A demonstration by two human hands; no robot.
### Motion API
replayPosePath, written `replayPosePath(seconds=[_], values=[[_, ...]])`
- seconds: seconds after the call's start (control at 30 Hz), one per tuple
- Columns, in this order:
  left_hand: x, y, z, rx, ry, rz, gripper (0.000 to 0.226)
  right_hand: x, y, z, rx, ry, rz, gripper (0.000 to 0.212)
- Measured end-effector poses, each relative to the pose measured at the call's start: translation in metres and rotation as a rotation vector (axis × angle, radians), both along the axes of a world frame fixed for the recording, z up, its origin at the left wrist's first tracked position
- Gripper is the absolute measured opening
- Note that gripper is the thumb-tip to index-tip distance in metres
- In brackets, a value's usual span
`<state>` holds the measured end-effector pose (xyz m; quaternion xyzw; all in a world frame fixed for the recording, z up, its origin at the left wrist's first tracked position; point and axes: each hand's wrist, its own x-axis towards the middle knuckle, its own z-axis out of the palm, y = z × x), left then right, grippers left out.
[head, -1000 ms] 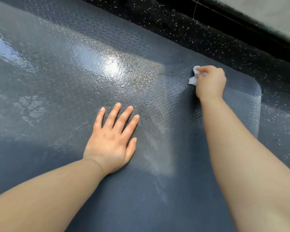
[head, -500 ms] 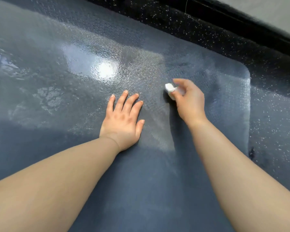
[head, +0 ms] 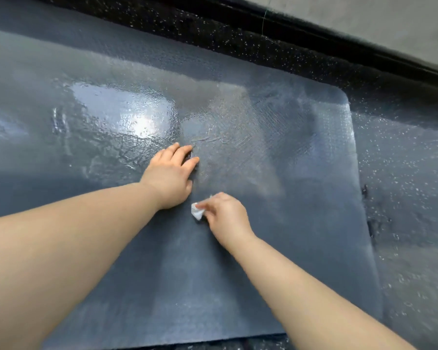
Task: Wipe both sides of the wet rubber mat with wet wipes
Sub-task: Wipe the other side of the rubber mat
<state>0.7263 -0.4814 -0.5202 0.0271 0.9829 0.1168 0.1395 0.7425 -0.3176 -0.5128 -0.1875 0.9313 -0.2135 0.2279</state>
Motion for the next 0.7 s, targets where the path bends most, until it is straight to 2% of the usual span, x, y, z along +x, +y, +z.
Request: replayPosePath(seconds=[0.07, 0.1, 0.13, 0.2, 0.27, 0.4, 0.47, 0.6, 0.63, 0.7], values=[[0.007, -0.007, 0.001, -0.074, -0.056, -0.112, 0.062, 0.014, 0.006, 0.009, -0.007, -0.116, 0.166, 0.022], [0.011, -0.009, 0.001, -0.101, -0.073, -0.148, 0.063, 0.01, 0.009, 0.015, -0.034, -0.13, 0.172, 0.02], [0.015, -0.01, 0.001, -0.12, -0.088, -0.169, 0.064, 0.0, 0.012, 0.018, -0.06, -0.096, 0.11, 0.019], [0.025, -0.011, -0.001, -0.138, -0.112, -0.188, 0.064, -0.033, 0.017, 0.019, -0.053, 0.071, -0.133, 0.019], [0.034, -0.01, -0.002, -0.157, -0.122, -0.206, 0.065, -0.064, 0.02, 0.015, -0.038, 0.144, -0.369, 0.02], [0.039, -0.009, -0.005, -0.179, -0.141, -0.224, 0.066, -0.067, 0.009, -0.005, 0.025, 0.184, -0.498, 0.026], [0.037, -0.008, -0.005, -0.18, -0.147, -0.227, 0.066, -0.035, 0.002, -0.009, 0.018, 0.22, -0.445, 0.027], [0.037, -0.003, -0.002, -0.181, -0.138, -0.215, 0.067, 0.07, 0.0, 0.002, -0.103, 0.236, -0.167, 0.02], [0.036, -0.001, -0.001, -0.173, -0.142, -0.207, 0.067, 0.094, 0.004, 0.006, -0.117, 0.208, -0.091, 0.018], [0.035, 0.002, 0.001, -0.163, -0.158, -0.195, 0.07, 0.128, 0.013, 0.015, -0.087, 0.019, 0.076, 0.015]])
